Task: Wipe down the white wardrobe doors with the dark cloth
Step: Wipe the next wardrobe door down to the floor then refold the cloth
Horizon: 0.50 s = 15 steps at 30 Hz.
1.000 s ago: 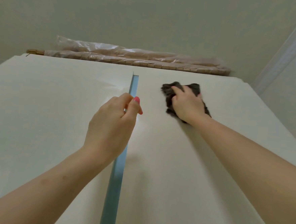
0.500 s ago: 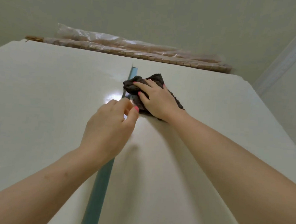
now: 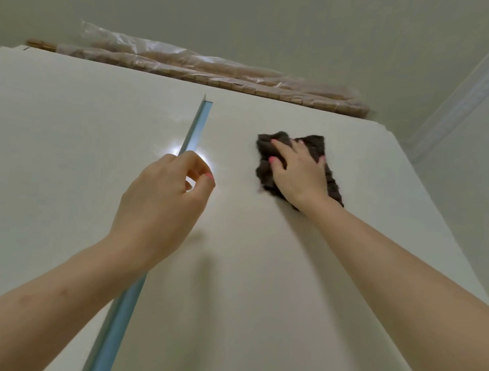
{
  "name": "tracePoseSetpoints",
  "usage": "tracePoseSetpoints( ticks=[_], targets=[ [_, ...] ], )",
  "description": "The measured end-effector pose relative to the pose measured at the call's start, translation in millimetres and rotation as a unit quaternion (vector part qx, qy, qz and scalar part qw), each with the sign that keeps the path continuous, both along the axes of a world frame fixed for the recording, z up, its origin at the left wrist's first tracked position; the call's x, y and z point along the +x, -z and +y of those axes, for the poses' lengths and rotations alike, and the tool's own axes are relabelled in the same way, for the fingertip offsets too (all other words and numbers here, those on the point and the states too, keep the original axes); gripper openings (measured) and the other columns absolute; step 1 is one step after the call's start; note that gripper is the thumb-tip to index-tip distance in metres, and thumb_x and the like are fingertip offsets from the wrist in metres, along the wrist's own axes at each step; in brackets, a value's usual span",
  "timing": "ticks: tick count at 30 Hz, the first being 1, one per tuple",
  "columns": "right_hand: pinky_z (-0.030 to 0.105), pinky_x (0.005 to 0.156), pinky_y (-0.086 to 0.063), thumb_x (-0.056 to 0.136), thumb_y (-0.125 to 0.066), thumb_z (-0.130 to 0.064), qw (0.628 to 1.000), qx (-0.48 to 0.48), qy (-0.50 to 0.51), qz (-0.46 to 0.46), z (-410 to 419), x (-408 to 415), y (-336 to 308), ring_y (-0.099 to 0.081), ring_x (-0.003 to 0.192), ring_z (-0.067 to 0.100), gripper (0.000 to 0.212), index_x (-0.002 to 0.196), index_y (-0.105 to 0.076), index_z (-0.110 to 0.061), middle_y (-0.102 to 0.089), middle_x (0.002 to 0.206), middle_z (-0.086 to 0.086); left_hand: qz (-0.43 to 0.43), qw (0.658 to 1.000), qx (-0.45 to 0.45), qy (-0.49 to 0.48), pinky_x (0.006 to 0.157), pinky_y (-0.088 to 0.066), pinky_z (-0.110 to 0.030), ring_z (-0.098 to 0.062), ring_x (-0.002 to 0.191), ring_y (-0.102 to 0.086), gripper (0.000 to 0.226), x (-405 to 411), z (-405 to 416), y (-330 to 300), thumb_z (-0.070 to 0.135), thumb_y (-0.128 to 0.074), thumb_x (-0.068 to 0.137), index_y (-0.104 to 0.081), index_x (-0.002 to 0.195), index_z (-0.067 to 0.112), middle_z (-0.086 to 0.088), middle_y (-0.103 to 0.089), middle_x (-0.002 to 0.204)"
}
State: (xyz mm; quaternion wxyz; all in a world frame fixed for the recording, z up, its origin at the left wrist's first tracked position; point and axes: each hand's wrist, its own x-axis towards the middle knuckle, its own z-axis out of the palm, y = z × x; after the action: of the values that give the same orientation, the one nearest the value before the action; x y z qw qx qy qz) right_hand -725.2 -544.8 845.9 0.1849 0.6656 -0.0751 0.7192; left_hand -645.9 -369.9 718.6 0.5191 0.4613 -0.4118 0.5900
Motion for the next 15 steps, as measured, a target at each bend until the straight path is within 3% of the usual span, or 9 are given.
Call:
tracePoseSetpoints(
  ticks=[3, 6, 10, 12, 15],
  targets=[
    [0.041, 0.119, -0.002, 0.101, -0.036, -0.035, 0.981, -0.137, -0.014, 0.138, -10.8, -15.1, 15.8, -0.011, 0.145, 0.008, 0.043, 0.143, -0.034, -0.04, -0.023, 0.156, -0.008, 0.006, 1.0, -0.001, 0.027, 0.064, -0.032, -0.024, -0.01, 0.088, -0.051, 0.018, -17.5, -19.8, -3.3, 0.03, -0.041, 0.09, -0.059, 0.086, 0.028, 0.011, -0.056, 0.094],
    [0.035, 0.119, -0.004, 0.102, -0.035, -0.033, 0.979, -0.129, -0.003, 0.155, -40.2, -41.6, 12.3, -0.012, 0.145, 0.006, 0.042, 0.143, -0.031, -0.042, -0.022, 0.156, -0.01, -0.01, 0.999, 0.021, 0.037, 0.069, -0.033, -0.028, -0.011, 0.093, -0.051, 0.019, -35.9, -42.0, -0.8, 0.031, -0.04, 0.09, -0.058, 0.089, 0.029, 0.012, -0.056, 0.098],
    [0.049, 0.117, -0.011, 0.102, -0.03, -0.033, 0.997, 0.074, 0.015, -0.03, -86.1, -76.3, -0.2, -0.019, 0.143, 0.017, 0.042, 0.144, -0.033, -0.035, -0.026, 0.155, -0.001, -0.038, 0.997, 0.051, 0.033, 0.068, -0.037, -0.023, -0.004, 0.09, -0.052, 0.021, -45.3, -53.8, 8.3, 0.038, -0.036, 0.085, -0.056, 0.085, 0.034, 0.014, -0.055, 0.094],
    [0.057, 0.114, -0.011, 0.101, -0.03, -0.032, 0.973, 0.191, 0.016, -0.129, -100.1, -85.3, -1.5, -0.02, 0.142, 0.022, 0.042, 0.142, -0.035, -0.03, -0.029, 0.152, 0.007, -0.026, 0.997, 0.059, 0.035, 0.068, -0.037, -0.021, -0.001, 0.09, -0.052, 0.021, -42.1, -50.5, 13.1, 0.037, -0.036, 0.085, -0.056, 0.084, 0.034, 0.015, -0.055, 0.092],
    [0.063, 0.112, -0.003, 0.101, -0.028, -0.027, 0.939, 0.287, 0.008, -0.191, -101.4, -81.0, -8.0, -0.009, 0.145, 0.022, 0.042, 0.143, -0.034, -0.026, -0.025, 0.153, 0.01, 0.002, 0.998, 0.055, 0.027, 0.067, -0.034, -0.015, 0.001, 0.092, -0.05, 0.019, -34.6, -44.0, 18.5, 0.034, -0.038, 0.089, -0.056, 0.085, 0.033, 0.017, -0.054, 0.093]
  ],
)
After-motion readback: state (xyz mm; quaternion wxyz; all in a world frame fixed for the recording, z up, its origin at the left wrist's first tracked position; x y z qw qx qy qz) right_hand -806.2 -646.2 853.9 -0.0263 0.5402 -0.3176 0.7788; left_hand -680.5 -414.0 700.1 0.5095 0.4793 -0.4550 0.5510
